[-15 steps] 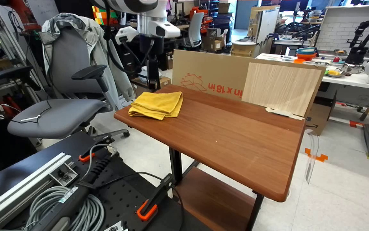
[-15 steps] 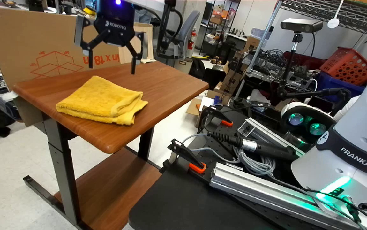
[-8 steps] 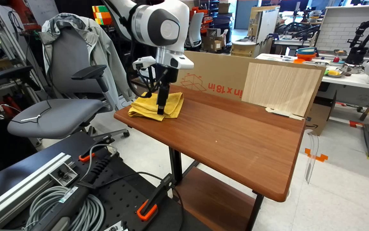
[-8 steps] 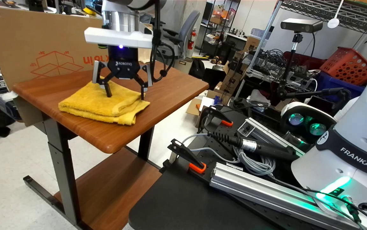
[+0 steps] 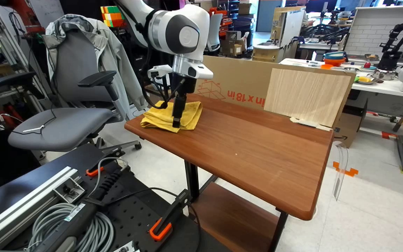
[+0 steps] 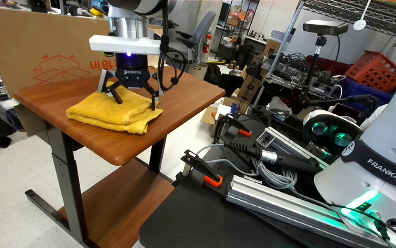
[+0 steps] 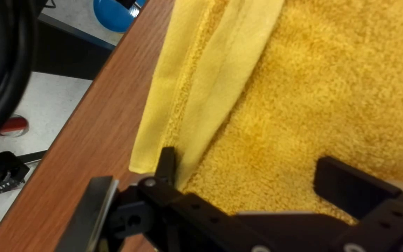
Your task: Use the yellow towel to wipe the table
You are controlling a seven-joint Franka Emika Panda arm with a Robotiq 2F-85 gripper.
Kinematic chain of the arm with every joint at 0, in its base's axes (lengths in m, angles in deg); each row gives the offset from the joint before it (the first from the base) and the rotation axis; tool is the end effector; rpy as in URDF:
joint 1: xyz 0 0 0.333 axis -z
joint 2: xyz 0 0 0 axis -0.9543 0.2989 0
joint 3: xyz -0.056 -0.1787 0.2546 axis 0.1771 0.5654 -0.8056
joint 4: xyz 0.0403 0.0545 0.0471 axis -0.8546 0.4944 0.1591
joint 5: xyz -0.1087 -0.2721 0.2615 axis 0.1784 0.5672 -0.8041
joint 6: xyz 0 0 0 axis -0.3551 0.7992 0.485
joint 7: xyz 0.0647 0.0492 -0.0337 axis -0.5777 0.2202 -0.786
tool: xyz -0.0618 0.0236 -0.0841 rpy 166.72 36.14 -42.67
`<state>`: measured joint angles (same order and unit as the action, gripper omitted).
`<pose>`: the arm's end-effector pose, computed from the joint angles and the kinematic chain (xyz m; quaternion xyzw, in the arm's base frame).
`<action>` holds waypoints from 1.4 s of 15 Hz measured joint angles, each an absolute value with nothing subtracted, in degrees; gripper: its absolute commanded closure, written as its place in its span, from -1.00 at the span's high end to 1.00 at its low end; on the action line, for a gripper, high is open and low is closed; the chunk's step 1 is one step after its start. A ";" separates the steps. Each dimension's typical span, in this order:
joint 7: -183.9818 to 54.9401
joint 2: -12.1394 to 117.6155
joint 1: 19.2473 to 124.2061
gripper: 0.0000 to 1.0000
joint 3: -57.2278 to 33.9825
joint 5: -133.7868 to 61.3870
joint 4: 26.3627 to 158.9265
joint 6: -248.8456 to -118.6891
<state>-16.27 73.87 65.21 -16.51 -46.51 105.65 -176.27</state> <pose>0.6033 0.0923 0.1494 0.8967 -0.4173 -0.1449 0.0270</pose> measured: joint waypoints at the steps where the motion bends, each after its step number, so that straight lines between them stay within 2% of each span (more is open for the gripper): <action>1: -16.12 73.88 65.19 1.00 -16.18 -46.51 105.64 -176.27; 12: -8.31 76.85 70.90 1.00 -7.89 -48.76 101.82 -172.86; 21: 5.33 85.41 78.71 1.00 -5.75 -52.49 86.41 -165.06</action>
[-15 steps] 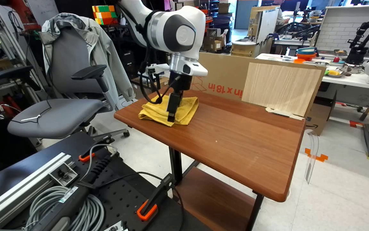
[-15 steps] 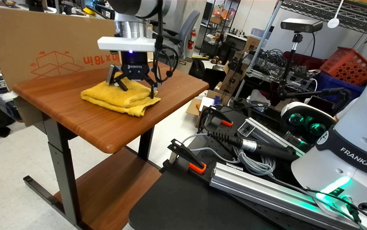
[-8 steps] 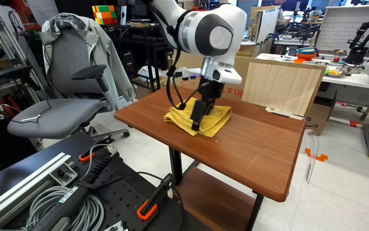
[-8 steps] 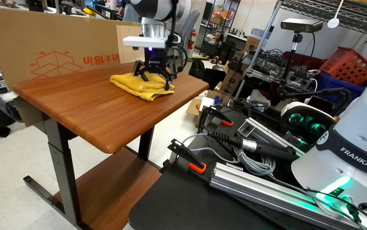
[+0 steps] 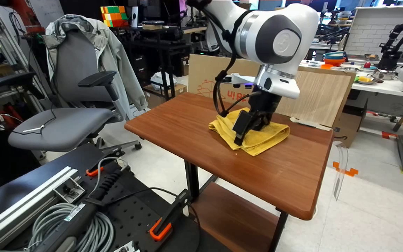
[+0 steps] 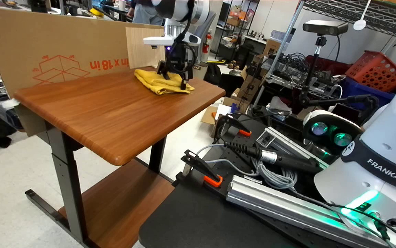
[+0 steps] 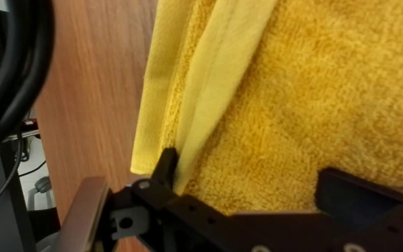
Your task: Use the yellow towel to wipe the table
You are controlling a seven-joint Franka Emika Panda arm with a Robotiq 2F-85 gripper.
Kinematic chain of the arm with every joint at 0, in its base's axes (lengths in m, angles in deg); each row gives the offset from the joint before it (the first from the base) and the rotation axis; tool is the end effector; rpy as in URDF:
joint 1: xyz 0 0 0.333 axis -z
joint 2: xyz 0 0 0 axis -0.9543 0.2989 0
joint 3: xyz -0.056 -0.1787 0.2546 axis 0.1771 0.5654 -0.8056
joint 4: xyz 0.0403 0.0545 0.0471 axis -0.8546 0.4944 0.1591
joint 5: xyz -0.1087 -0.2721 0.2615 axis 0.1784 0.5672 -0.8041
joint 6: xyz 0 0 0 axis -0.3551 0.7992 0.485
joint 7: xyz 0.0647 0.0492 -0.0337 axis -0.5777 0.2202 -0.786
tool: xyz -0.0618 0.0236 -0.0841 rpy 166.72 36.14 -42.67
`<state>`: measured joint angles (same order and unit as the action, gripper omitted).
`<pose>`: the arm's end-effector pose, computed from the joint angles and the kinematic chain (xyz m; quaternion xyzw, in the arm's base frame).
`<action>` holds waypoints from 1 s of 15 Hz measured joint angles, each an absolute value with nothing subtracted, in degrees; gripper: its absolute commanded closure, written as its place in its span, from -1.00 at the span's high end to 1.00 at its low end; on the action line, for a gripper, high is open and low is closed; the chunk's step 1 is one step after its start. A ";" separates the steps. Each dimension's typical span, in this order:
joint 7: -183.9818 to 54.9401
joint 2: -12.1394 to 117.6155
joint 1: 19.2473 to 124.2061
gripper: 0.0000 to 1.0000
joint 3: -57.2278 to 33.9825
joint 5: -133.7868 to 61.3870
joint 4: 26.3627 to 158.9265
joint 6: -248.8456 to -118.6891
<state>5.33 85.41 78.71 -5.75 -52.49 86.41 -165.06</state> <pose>0.6527 -0.1577 0.1383 0.6598 -0.7337 -0.1528 0.0552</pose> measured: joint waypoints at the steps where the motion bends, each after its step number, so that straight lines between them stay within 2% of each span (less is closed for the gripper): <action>1: 7.13 86.42 79.11 1.00 -5.64 -52.51 84.52 -164.12; 10: 22.22 96.18 83.25 1.00 -5.32 -52.56 66.18 -156.57; 15: 19.56 96.10 83.37 1.00 -5.54 -51.53 65.95 -154.43</action>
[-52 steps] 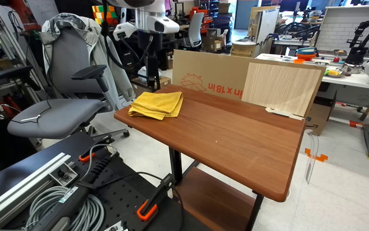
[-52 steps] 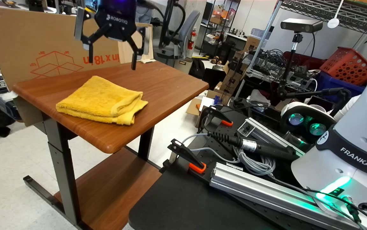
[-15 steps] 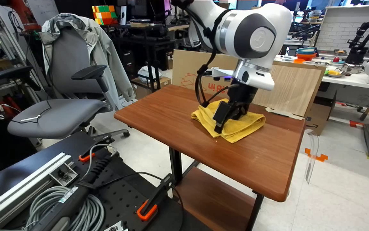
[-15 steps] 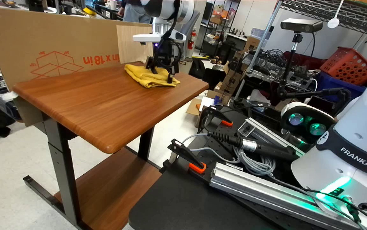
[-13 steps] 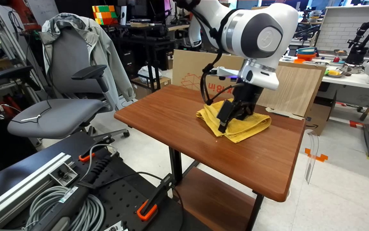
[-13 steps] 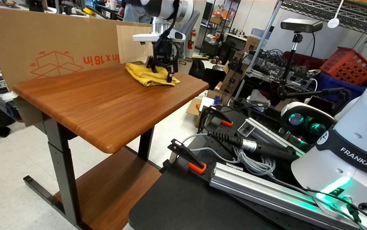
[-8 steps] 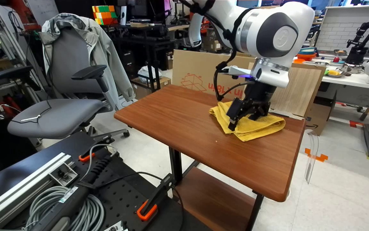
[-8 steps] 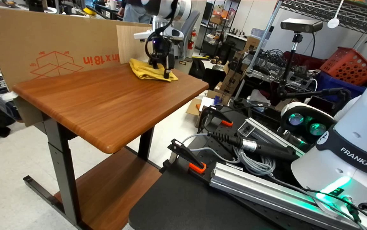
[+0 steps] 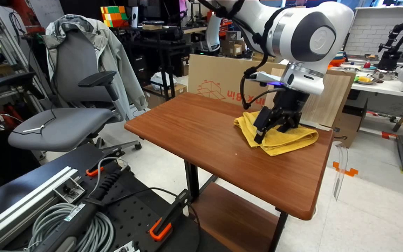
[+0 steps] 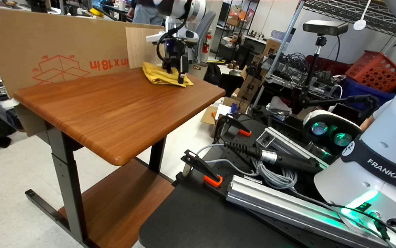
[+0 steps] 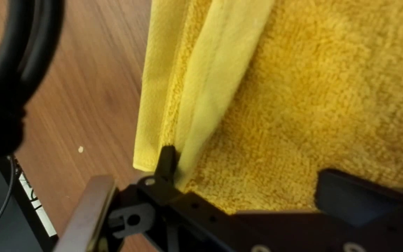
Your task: Use the yellow towel to wipe the table
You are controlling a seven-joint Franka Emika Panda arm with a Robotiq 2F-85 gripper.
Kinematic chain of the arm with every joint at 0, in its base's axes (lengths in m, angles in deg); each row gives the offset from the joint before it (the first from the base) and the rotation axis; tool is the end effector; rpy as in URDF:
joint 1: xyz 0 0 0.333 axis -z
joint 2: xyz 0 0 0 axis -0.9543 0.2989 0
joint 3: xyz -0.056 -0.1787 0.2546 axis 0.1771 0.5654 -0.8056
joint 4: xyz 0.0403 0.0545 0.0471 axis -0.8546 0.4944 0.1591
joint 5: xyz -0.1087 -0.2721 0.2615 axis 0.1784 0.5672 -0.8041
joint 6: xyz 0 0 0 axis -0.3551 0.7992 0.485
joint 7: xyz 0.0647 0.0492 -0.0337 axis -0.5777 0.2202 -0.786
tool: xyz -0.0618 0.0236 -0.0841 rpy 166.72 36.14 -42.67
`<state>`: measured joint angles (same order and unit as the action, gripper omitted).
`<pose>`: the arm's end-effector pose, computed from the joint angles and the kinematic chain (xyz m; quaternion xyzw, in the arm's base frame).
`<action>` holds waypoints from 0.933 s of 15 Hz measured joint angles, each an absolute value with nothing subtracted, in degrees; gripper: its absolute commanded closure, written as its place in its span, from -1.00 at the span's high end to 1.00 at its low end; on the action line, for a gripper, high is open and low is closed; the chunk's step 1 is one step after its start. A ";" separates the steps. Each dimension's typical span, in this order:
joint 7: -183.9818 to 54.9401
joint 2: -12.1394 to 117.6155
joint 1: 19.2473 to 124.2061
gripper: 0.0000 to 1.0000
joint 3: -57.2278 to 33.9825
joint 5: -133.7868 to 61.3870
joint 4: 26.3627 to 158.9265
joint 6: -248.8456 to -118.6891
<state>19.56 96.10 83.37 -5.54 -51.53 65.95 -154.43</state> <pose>0.6920 -0.2091 0.1397 0.5555 -0.8140 -0.1491 0.0809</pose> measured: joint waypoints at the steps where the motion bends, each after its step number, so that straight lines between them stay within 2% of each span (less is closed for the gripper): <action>1: 18.07 95.23 83.04 1.00 -5.56 -51.17 67.47 -154.43; 10: 5.14 82.34 76.15 1.00 -6.11 -45.77 90.26 -154.46; 14: 1.01 79.33 72.18 1.00 -8.14 -43.57 95.55 -155.08</action>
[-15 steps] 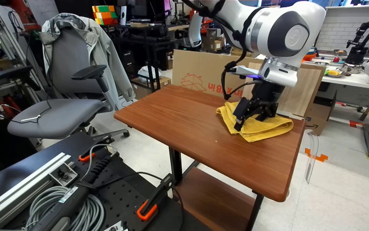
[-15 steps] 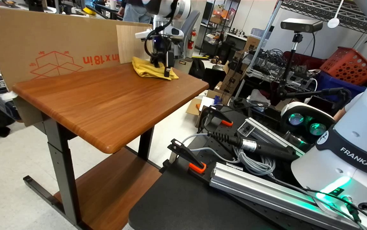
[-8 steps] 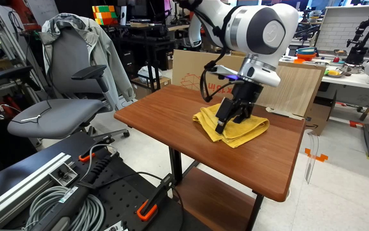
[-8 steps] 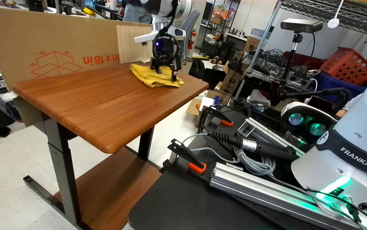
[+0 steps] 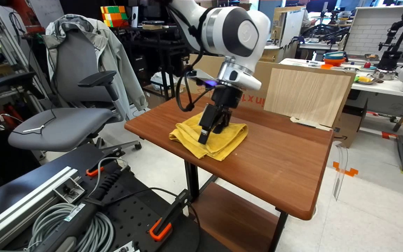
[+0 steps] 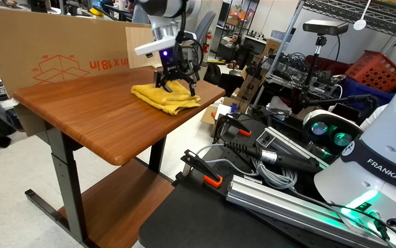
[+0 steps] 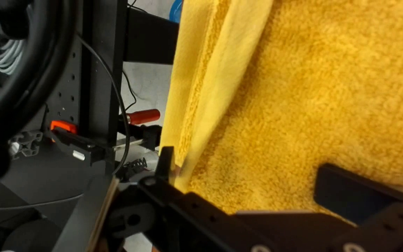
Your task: Use the yellow towel to wipe the table
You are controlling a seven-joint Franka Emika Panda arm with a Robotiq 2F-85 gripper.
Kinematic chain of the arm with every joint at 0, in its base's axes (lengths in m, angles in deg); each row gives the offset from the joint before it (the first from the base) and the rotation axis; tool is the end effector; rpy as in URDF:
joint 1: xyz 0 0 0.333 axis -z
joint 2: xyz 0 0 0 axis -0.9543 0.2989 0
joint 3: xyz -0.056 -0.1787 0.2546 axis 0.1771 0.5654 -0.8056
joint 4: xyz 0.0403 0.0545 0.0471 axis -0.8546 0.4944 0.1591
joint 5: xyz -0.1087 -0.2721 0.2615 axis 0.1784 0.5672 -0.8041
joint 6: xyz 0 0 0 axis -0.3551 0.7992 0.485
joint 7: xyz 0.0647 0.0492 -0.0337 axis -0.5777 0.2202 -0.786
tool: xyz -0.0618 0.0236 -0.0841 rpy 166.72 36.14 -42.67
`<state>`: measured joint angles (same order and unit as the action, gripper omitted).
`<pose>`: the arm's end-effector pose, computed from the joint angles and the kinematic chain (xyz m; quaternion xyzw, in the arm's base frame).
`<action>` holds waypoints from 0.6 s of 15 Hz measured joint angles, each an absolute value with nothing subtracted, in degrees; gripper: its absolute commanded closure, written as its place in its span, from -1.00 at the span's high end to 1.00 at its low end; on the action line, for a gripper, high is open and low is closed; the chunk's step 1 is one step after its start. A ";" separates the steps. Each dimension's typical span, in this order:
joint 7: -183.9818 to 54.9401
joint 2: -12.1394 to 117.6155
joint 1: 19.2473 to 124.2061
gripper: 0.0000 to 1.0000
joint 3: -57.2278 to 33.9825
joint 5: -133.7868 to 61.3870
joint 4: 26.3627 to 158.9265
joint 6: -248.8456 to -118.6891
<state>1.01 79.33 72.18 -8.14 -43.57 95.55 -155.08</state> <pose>0.6070 -0.0643 0.1410 0.7412 -0.6117 -0.2277 0.1568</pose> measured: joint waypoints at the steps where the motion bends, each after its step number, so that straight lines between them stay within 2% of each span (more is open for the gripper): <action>1: 0.04 79.24 71.26 1.00 -9.33 -43.60 95.65 -155.08; 5: -2.69 80.62 67.60 1.00 -15.12 -45.99 93.47 -155.72; 9: -2.51 85.26 63.90 1.00 -17.28 -48.92 85.86 -156.69</action>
